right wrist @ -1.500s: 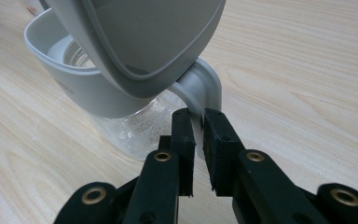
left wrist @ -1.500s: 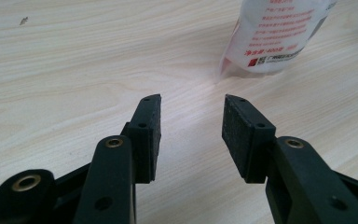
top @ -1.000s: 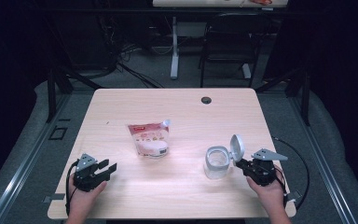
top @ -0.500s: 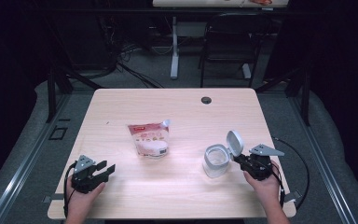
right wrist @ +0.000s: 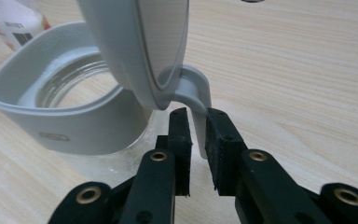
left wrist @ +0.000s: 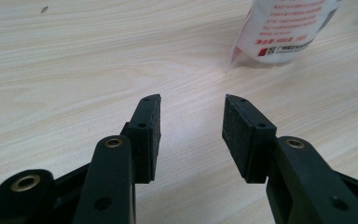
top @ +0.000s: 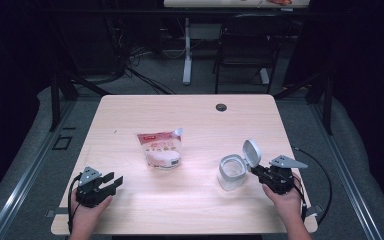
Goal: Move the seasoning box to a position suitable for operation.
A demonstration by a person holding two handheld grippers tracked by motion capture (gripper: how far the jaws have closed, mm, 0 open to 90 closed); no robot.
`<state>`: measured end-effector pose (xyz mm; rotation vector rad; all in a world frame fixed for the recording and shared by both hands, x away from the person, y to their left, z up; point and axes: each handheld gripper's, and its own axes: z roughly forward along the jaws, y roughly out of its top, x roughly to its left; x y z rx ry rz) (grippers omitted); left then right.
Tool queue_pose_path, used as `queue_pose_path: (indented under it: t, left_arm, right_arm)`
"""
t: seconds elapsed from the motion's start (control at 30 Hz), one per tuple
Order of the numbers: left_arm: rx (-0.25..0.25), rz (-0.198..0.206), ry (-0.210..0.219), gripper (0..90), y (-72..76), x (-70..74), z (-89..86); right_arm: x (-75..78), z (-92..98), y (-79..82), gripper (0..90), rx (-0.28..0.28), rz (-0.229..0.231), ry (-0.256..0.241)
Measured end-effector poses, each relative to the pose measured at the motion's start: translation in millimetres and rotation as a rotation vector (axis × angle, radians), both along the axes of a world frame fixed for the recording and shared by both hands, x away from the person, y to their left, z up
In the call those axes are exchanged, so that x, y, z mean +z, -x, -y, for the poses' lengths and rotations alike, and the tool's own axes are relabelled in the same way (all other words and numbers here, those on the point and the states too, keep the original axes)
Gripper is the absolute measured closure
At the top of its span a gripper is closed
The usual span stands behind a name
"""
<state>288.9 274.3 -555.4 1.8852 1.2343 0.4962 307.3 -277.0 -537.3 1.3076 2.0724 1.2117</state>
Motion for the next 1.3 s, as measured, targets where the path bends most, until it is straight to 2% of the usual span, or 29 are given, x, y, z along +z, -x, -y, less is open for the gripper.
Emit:
queue_pose_path:
  t: [0.13,0.2,0.43,0.5,0.57,0.67,0.73,0.87,1.07,1.2,1.23,1.3]
  left_arm:
    - [0.01,-0.001,0.009,57.0,0.2,1.2,1.0]
    - [0.01,0.002,0.009,57.0,1.2,3.2,1.8]
    - [-0.046,-0.012,0.009,57.0,-0.2,8.0,8.5]
    - [-0.056,-0.002,0.004,56.6,-0.5,11.5,10.4]
    - [-0.069,-0.002,0.019,56.7,-2.8,16.8,12.5]
    - [-0.073,0.02,0.02,56.6,-6.9,29.1,16.3]
    - [-0.084,0.032,0.05,56.7,-9.6,37.7,19.4]
    - [-0.099,0.037,0.079,56.7,-21.0,52.2,25.8]
    - [-0.094,0.054,0.087,56.7,-35.4,62.4,34.2]
    - [-0.12,0.067,0.095,55.8,-40.5,71.3,37.4]
    - [-0.129,0.069,0.094,54.6,-42.2,73.5,38.3]
    - [-0.134,0.076,0.085,53.3,-45.0,78.1,40.0]
  right_arm:
    - [2.9,2.8,6.4,76.3,0.008,0.012,0.002]
    - [5.6,5.7,11.4,72.7,0.004,0.024,-0.019]
    - [10.0,9.3,17.7,66.8,-0.007,0.039,-0.016]
    - [9.4,9.2,18.1,65.5,-0.011,0.04,-0.015]
    - [9.4,9.1,18.8,63.9,-0.019,0.037,-0.013]
    - [10.9,9.0,21.5,61.1,-0.024,0.037,-0.009]
    - [11.7,8.3,22.8,59.4,-0.032,0.046,-0.01]
    - [12.6,8.5,24.8,56.3,-0.04,0.051,-0.017]
    - [10.4,12.7,34.8,56.2,-0.039,0.044,-0.033]
    - [10.8,16.4,37.4,55.6,-0.046,0.041,-0.034]
    - [9.2,16.6,36.8,55.3,-0.048,0.039,-0.051]
    - [8.4,16.8,36.7,55.1,-0.045,0.034,-0.045]
